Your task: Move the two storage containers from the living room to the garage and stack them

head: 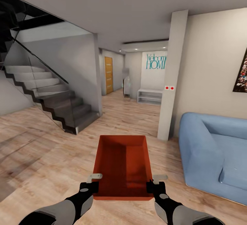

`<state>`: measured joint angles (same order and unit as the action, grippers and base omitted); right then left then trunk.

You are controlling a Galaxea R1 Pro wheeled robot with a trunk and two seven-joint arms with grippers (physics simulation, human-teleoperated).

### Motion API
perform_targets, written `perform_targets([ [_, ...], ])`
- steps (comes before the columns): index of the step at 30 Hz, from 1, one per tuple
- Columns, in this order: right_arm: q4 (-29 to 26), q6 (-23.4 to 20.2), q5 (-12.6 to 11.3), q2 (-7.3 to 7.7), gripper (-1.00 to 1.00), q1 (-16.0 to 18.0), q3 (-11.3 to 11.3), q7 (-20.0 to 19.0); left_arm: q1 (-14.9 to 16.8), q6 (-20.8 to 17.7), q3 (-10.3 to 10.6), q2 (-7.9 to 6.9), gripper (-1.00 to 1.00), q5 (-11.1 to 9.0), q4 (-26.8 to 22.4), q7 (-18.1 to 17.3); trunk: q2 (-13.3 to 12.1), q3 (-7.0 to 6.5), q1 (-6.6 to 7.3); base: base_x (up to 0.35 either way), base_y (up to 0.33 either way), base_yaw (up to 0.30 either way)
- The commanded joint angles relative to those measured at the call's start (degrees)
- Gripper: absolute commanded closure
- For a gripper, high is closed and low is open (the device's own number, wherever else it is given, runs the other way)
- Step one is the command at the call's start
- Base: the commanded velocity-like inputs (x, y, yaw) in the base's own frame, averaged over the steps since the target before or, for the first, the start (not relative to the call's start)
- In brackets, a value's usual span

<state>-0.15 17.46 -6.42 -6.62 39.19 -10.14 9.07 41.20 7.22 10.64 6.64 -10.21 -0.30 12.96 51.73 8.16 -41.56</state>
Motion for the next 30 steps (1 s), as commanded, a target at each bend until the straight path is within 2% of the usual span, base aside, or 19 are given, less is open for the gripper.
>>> perform_targets([
  [1, -0.11, 2.23, -0.79, -0.02, 1.00, 0.08, 2.99, 0.20, 0.02, 0.23, -3.00, -1.19, 1.00, -1.04, 0.21, 0.49, 0.06, 0.09, -0.04, 0.321, 0.000, 0.000],
  [30, -0.11, 2.23, -0.79, 0.02, 1.00, 0.07, 3.00, 0.21, 0.02, 0.25, -3.00, -1.19, 1.00, -0.99, 0.21, 0.49, 0.06, 0.09, -0.04, 0.321, 0.000, 0.000],
])
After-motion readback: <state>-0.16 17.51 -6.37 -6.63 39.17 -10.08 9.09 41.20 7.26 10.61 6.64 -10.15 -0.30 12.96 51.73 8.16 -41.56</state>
